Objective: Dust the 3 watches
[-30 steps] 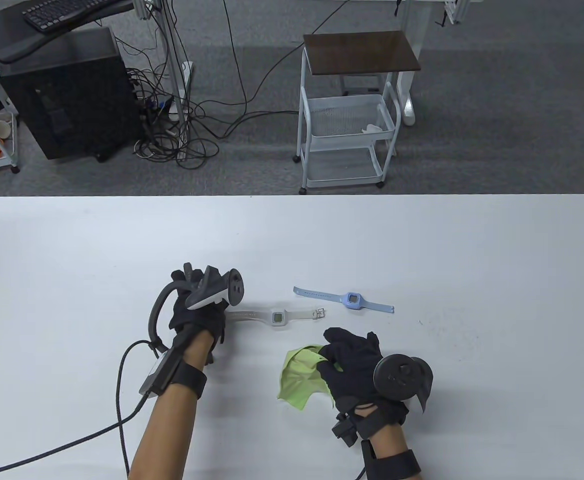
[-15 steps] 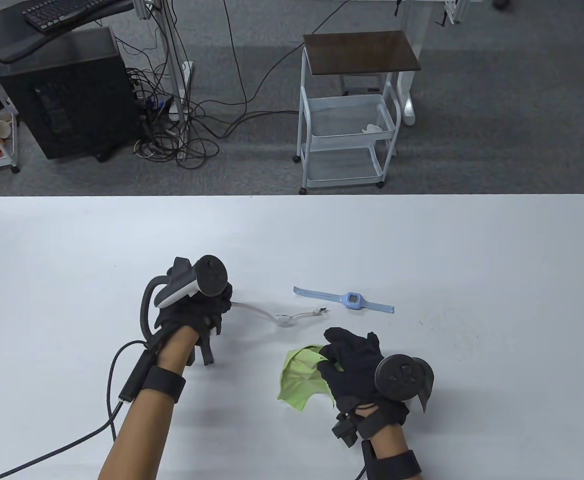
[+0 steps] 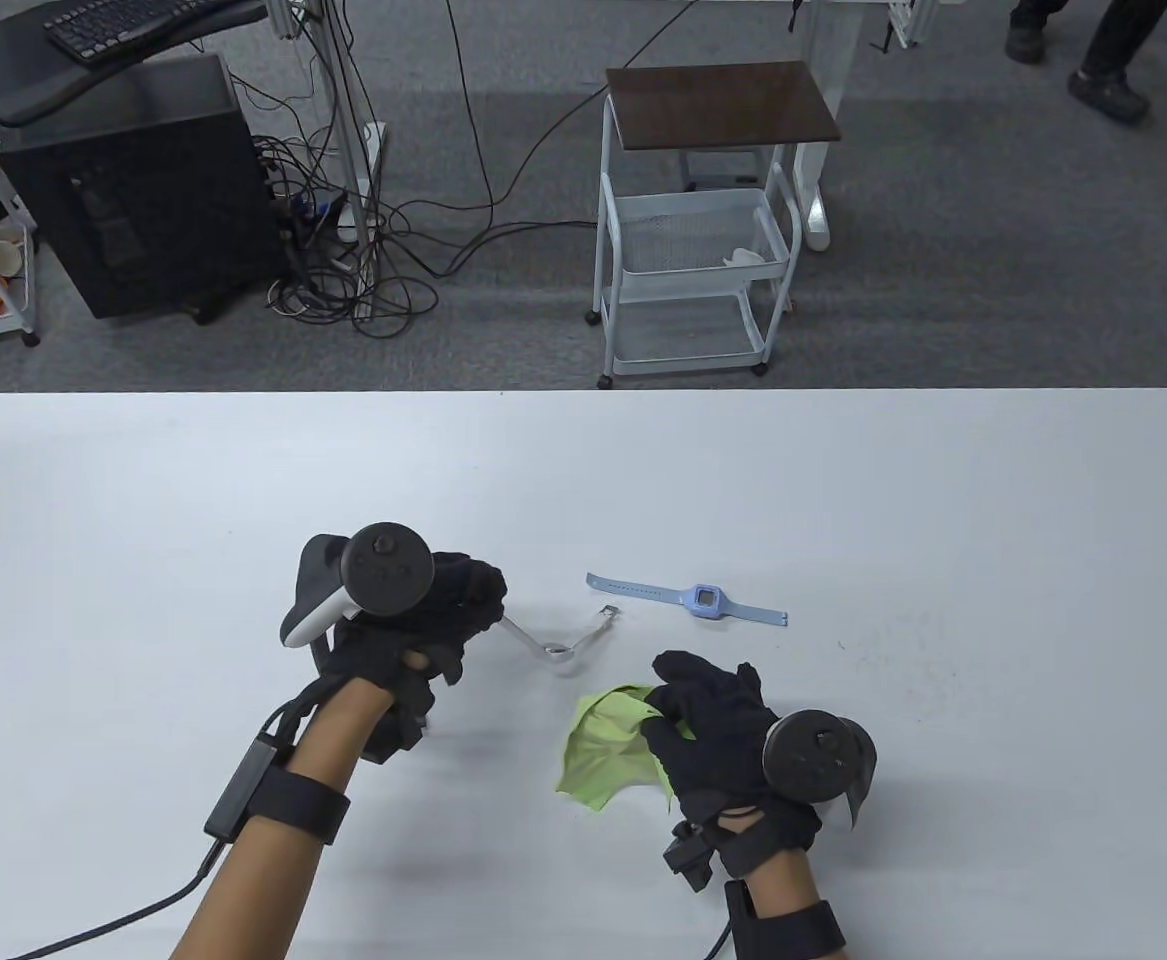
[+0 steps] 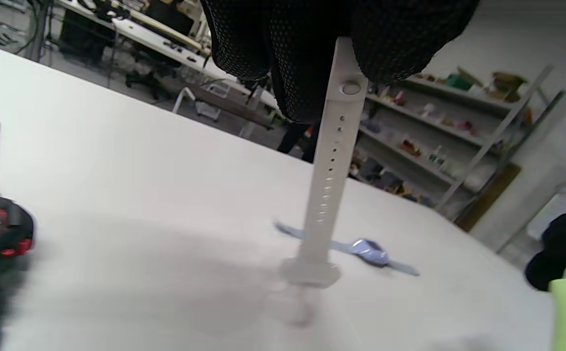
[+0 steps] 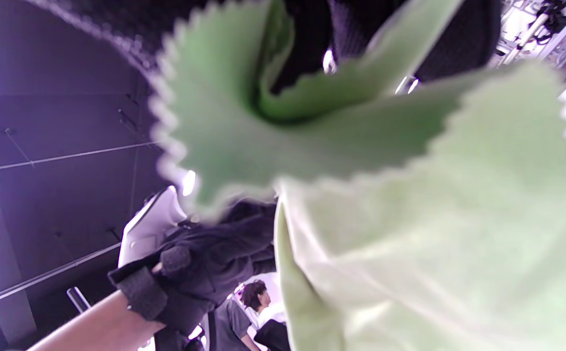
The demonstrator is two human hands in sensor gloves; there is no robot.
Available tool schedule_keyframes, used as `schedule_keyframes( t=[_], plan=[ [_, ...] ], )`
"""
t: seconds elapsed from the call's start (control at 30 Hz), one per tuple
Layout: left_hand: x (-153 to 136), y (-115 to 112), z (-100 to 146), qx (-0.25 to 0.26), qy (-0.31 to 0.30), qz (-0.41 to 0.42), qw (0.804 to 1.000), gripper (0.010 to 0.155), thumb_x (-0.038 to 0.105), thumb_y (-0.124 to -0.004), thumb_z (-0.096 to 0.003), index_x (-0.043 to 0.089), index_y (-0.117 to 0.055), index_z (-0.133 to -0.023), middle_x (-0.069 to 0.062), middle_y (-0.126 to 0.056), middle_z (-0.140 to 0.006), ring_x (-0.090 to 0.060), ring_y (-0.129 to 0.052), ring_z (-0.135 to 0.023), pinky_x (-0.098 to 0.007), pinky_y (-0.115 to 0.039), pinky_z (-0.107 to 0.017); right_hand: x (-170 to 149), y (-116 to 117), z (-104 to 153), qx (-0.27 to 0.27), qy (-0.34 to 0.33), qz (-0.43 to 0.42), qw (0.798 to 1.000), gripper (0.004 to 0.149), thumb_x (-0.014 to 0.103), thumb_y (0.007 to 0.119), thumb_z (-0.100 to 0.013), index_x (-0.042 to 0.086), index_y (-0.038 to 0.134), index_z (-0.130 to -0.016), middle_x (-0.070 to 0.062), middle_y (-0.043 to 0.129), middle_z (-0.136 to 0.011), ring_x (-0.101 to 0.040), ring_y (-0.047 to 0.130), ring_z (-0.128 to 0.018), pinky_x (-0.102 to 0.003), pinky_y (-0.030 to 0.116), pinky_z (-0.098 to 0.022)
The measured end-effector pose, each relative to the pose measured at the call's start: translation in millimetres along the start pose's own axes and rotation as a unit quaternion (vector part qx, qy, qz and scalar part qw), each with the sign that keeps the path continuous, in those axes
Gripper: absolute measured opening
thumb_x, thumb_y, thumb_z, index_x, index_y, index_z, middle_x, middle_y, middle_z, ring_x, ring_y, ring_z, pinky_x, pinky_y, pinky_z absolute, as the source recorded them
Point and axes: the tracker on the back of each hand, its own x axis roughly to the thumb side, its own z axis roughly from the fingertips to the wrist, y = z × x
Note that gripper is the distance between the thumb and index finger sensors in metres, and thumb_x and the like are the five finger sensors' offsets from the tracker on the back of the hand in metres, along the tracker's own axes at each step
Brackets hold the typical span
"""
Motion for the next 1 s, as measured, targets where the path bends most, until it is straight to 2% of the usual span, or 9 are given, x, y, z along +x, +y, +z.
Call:
schedule_keyframes(
  t=[0.33, 0.53, 0.77, 0.97, 1.0],
  plan=[
    [17, 6, 27, 0.089, -0.076, 0.086, 0.989, 0.041, 0.048, -0.075, -0.0583, 0.030, -0.071, -0.095, 0.008, -0.088, -0.091, -0.019, -0.082, -0.100, -0.065, -0.045, -0.079, -1, -8, 0, -0.039, -0.007, -0.038, 0.998, 0.039, 0.039, 0.083, -0.040, 0.010, 0.088, -0.066, -0.027, 0.081, -0.086, -0.052, 0.084, -0.067, -0.084, 0.031, -0.048],
    [30, 3, 48, 0.129, -0.102, 0.114, 0.980, 0.042, 0.047, -0.075, -0.0585, 0.029, -0.071, -0.096, 0.010, -0.090, -0.087, -0.018, -0.091, -0.092, -0.058, -0.056, -0.079, 0, -12, 2, -0.074, -0.014, -0.066, 0.995, 0.040, 0.039, 0.082, -0.040, 0.011, 0.088, -0.067, -0.025, 0.086, -0.082, -0.049, 0.090, -0.062, -0.083, 0.035, -0.049],
    [44, -4, 61, 0.130, -0.137, 0.159, 0.969, 0.042, 0.046, -0.075, -0.0583, 0.028, -0.071, -0.095, 0.009, -0.091, -0.085, -0.006, -0.109, -0.062, -0.042, -0.078, -0.070, -6, -16, 5, -0.107, 0.008, -0.063, 0.992, 0.040, 0.040, 0.082, -0.041, 0.010, 0.087, -0.067, -0.025, 0.087, -0.080, -0.048, 0.092, -0.060, -0.082, 0.036, -0.049],
    [49, -12, 66, 0.127, -0.164, 0.187, 0.960, 0.042, 0.045, -0.075, -0.0584, 0.027, -0.071, -0.096, 0.008, -0.090, -0.085, -0.006, -0.109, -0.060, -0.040, -0.080, -0.067, -12, -13, 7, -0.116, 0.029, -0.068, 0.990, 0.040, 0.040, 0.081, -0.042, 0.010, 0.086, -0.068, -0.025, 0.087, -0.079, -0.047, 0.092, -0.059, -0.081, 0.038, -0.049],
    [50, -11, 66, 0.113, -0.167, 0.185, 0.962, 0.042, 0.045, -0.074, -0.0587, 0.028, -0.070, -0.096, 0.008, -0.090, -0.086, -0.006, -0.109, -0.061, -0.040, -0.080, -0.067, -13, -12, 7, -0.116, 0.032, -0.073, 0.990, 0.040, 0.040, 0.081, -0.042, 0.010, 0.086, -0.068, -0.025, 0.087, -0.079, -0.047, 0.092, -0.059, -0.081, 0.038, -0.049]
  ],
)
